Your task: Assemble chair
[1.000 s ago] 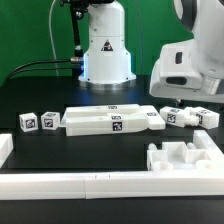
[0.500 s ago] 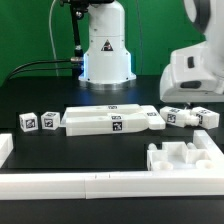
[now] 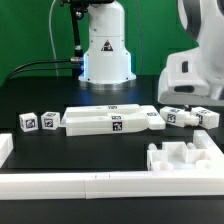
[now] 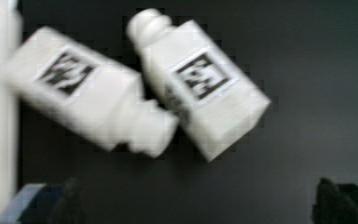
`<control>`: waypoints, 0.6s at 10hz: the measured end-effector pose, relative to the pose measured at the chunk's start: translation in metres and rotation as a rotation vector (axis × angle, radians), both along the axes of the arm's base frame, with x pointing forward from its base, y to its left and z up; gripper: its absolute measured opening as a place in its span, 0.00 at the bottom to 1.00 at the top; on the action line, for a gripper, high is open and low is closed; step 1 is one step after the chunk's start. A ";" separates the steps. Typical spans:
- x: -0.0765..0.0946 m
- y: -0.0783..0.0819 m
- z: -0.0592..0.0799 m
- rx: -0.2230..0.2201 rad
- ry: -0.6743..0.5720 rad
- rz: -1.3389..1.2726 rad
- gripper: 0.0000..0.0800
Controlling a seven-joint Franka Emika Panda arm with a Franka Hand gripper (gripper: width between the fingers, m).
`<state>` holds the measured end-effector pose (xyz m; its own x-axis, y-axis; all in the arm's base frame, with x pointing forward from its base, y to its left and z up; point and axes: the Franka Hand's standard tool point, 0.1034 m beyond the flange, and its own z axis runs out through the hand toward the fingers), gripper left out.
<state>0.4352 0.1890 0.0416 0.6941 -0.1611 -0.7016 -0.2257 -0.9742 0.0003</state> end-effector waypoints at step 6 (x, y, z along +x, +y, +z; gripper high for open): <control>-0.005 0.011 -0.006 0.071 0.002 0.131 0.81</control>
Offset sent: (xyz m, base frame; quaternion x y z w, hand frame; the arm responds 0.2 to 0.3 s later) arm 0.0000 0.0000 0.0000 0.0000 0.0000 0.0000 1.0000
